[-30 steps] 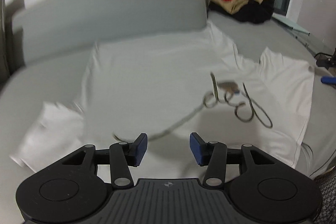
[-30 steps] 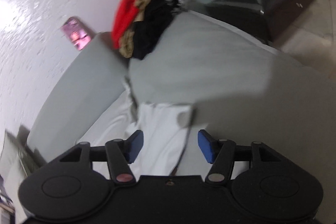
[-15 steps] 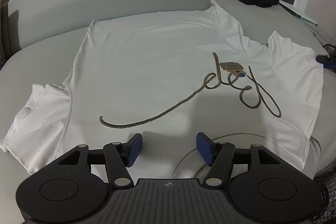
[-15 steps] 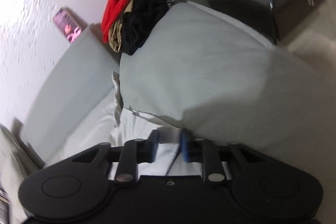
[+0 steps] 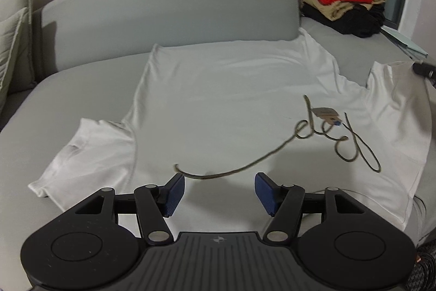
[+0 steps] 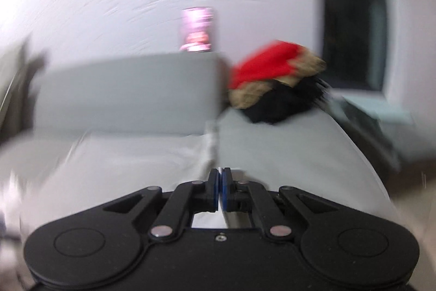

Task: Fold clothes

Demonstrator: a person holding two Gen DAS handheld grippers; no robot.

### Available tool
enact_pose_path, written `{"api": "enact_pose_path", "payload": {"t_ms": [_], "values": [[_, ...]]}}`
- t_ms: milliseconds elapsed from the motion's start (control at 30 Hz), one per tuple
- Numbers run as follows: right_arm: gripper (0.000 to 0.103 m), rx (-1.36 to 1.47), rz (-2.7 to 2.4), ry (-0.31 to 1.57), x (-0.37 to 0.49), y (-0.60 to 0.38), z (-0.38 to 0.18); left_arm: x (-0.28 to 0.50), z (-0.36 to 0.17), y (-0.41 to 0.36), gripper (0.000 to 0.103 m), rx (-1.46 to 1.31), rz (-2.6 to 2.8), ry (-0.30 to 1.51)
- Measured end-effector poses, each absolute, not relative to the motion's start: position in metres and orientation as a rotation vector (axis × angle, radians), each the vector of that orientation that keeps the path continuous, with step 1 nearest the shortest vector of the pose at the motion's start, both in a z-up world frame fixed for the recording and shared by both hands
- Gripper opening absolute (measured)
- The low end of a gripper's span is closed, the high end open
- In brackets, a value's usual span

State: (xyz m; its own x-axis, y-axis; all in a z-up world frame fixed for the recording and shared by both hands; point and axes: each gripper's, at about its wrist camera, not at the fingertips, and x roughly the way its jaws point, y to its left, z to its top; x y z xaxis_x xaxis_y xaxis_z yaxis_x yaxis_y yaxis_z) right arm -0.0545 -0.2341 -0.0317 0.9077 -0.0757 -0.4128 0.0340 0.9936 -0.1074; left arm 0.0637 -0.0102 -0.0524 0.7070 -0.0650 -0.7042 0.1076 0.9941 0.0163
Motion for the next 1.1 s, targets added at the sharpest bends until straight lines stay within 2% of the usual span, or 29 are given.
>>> {"api": "enact_pose_path", "payload": {"t_ms": [133, 233, 300, 367, 433, 500, 567, 600, 733, 900, 1100], "values": [[0.003, -0.308, 0.082, 0.473, -0.062, -0.181, -0.048, 0.06, -0.048, 0.001, 0.06, 0.029, -0.077, 0.764], [0.003, -0.359, 0.173, 0.534, -0.064, -0.158, -0.063, 0.059, -0.046, 0.008, 0.06, 0.009, -0.064, 0.762], [0.011, -0.357, 0.271, 0.611, -0.063, -0.149, -0.07, 0.059, -0.046, 0.012, 0.06, -0.005, -0.058, 0.767], [0.033, -0.316, 0.325, 0.628, -0.068, -0.15, -0.065, 0.059, -0.046, 0.015, 0.06, -0.012, -0.051, 0.769], [0.034, -0.241, 0.312, 0.609, -0.071, -0.161, -0.055, 0.058, -0.046, 0.016, 0.06, -0.012, -0.048, 0.768], [0.033, -0.089, 0.173, 0.546, -0.069, -0.191, -0.039, 0.058, -0.047, 0.017, 0.06, -0.008, -0.046, 0.771], [0.008, 0.054, -0.009, 0.543, -0.062, -0.228, -0.033, 0.059, -0.05, 0.017, 0.06, -0.001, -0.043, 0.778], [0.005, 0.114, -0.082, 0.569, -0.056, -0.246, -0.036, 0.06, -0.051, 0.017, 0.06, 0.001, -0.042, 0.782], [0.005, 0.158, -0.068, 0.686, -0.036, -0.257, -0.053, 0.064, -0.054, 0.015, 0.06, -0.003, -0.04, 0.795], [0.006, -0.15, -0.068, 0.925, -0.03, -0.221, -0.095, 0.065, -0.056, 0.008, 0.06, 0.005, -0.049, 0.817], [0.003, -0.109, -0.142, 1.014, -0.073, -0.23, -0.084, 0.059, -0.055, 0.008, 0.06, 0.08, -0.031, 0.802]]}}
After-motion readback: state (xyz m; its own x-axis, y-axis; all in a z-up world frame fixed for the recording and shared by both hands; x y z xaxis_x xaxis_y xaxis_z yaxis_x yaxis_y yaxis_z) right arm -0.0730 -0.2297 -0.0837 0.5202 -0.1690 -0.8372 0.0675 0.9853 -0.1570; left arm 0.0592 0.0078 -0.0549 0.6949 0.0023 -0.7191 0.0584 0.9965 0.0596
